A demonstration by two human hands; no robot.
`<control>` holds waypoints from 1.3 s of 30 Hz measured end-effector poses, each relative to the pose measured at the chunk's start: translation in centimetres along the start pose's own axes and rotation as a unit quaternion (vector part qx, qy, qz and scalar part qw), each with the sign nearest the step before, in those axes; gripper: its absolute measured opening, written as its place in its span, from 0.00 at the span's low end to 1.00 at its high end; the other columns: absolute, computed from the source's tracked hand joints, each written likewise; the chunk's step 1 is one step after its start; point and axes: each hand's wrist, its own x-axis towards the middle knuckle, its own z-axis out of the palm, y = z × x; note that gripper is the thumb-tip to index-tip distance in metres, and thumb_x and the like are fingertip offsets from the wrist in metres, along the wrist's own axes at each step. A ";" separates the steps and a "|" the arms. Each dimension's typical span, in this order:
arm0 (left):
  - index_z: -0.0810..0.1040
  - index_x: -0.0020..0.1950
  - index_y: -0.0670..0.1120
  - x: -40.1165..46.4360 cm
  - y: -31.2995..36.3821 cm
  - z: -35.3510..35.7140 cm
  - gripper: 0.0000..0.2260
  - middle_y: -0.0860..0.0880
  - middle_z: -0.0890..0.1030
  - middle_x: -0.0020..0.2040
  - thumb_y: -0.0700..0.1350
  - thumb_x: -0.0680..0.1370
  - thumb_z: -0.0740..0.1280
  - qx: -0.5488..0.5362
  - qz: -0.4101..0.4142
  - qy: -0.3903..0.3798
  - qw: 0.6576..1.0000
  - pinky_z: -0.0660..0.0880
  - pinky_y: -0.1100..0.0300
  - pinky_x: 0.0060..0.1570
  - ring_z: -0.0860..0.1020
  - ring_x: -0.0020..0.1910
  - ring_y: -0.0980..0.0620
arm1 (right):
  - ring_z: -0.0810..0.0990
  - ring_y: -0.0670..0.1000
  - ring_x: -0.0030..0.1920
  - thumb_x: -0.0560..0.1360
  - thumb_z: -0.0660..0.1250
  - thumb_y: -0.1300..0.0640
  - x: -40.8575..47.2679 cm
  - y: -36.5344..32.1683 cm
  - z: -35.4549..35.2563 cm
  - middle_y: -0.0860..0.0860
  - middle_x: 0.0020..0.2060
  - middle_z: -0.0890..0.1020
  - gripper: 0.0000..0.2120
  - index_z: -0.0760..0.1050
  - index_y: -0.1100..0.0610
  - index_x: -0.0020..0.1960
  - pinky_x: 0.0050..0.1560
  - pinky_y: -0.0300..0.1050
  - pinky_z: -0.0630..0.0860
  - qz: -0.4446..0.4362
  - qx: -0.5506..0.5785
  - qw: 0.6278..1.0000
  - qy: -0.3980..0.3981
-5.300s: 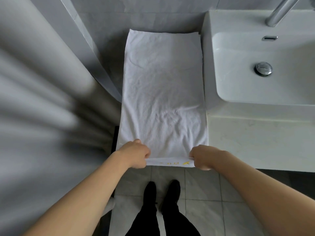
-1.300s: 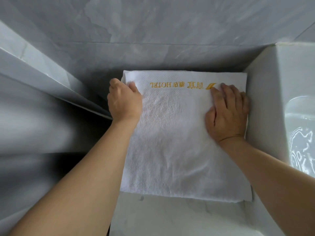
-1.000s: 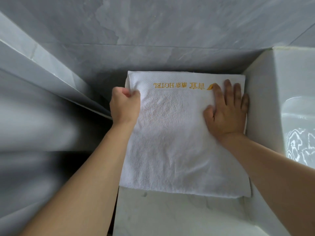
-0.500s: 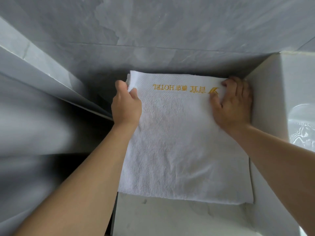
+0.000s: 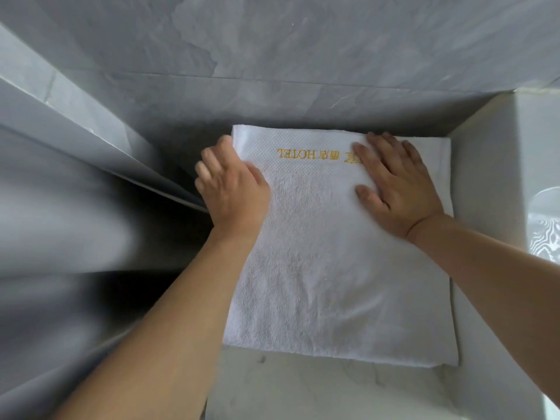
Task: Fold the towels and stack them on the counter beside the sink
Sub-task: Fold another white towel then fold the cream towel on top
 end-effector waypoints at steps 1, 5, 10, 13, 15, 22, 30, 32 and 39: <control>0.68 0.72 0.43 -1.0 0.8 0.2 0.23 0.41 0.73 0.67 0.44 0.77 0.62 0.034 0.057 0.020 0.998 0.68 0.46 0.58 0.72 0.64 0.39 | 0.55 0.58 0.78 0.79 0.48 0.42 0.1 -0.1 0.0 0.55 0.77 0.59 0.31 0.57 0.53 0.79 0.77 0.57 0.49 0.012 -0.003 1.000 -0.006; 0.70 0.76 0.47 -3.6 3.3 2.4 0.25 0.44 0.66 0.77 0.51 0.79 0.61 0.019 0.270 -0.072 0.960 0.56 0.39 0.74 0.63 0.77 0.41 | 0.52 0.57 0.78 0.80 0.44 0.42 0.3 -0.4 0.2 0.54 0.79 0.56 0.31 0.53 0.54 0.80 0.77 0.57 0.45 0.022 -0.006 0.999 -0.026; 0.54 0.82 0.53 -1.5 -0.3 3.7 0.31 0.48 0.52 0.83 0.63 0.81 0.47 0.124 0.244 -0.137 0.952 0.45 0.43 0.78 0.47 0.82 0.46 | 0.52 0.59 0.78 0.78 0.47 0.42 0.1 -0.3 0.4 0.55 0.79 0.56 0.33 0.53 0.55 0.80 0.76 0.61 0.46 0.046 -0.019 0.999 -0.016; 0.52 0.83 0.52 -1.5 -0.6 3.6 0.31 0.48 0.50 0.83 0.63 0.81 0.47 0.127 0.239 -0.115 0.956 0.45 0.45 0.79 0.46 0.82 0.46 | 0.51 0.60 0.78 0.78 0.48 0.41 0.1 -0.3 0.6 0.55 0.79 0.55 0.34 0.53 0.55 0.80 0.76 0.62 0.45 0.056 -0.027 0.998 -0.017; 0.52 0.83 0.51 -1.5 -0.3 3.6 0.32 0.48 0.50 0.83 0.63 0.81 0.47 0.131 0.234 -0.112 0.957 0.44 0.44 0.79 0.46 0.82 0.46 | 0.50 0.61 0.78 0.77 0.47 0.40 0.0 -0.5 0.7 0.56 0.79 0.55 0.35 0.52 0.56 0.80 0.76 0.62 0.44 0.080 -0.036 0.996 -0.012; 0.39 0.82 0.50 -0.8 -0.2 2.4 0.32 0.49 0.36 0.82 0.62 0.81 0.38 0.183 0.211 -0.187 0.942 0.30 0.43 0.75 0.33 0.79 0.49 | 0.52 0.62 0.78 0.78 0.47 0.42 -5.5 -1.9 0.6 0.63 0.78 0.55 0.36 0.54 0.63 0.78 0.77 0.58 0.49 0.223 -0.040 0.974 -0.006; 0.59 0.81 0.43 -13.2 -4.7 0.1 0.28 0.45 0.56 0.82 0.51 0.82 0.56 0.064 0.403 -0.152 0.900 0.51 0.37 0.77 0.53 0.81 0.44 | 0.51 0.57 0.79 0.79 0.52 0.46 -13.0 -8.5 1.7 0.58 0.79 0.54 0.33 0.55 0.62 0.79 0.76 0.61 0.51 0.092 0.028 0.995 -0.011; 0.59 0.81 0.44 -14.9 -5.6 0.6 0.28 0.47 0.56 0.82 0.52 0.82 0.55 0.082 0.413 -0.183 0.888 0.55 0.36 0.75 0.53 0.81 0.44 | 0.50 0.56 0.79 0.79 0.53 0.45 -14.2 -8.6 2.6 0.57 0.79 0.53 0.33 0.54 0.60 0.79 0.76 0.61 0.51 0.090 0.032 0.995 -0.028; 0.56 0.82 0.45 -14.7 -5.3 0.9 0.31 0.49 0.53 0.82 0.56 0.80 0.54 0.126 0.392 -0.219 0.885 0.54 0.36 0.75 0.51 0.81 0.46 | 0.48 0.58 0.79 0.77 0.53 0.46 -13.9 -8.4 2.5 0.57 0.79 0.51 0.34 0.53 0.60 0.79 0.76 0.62 0.50 0.091 0.031 0.994 -0.053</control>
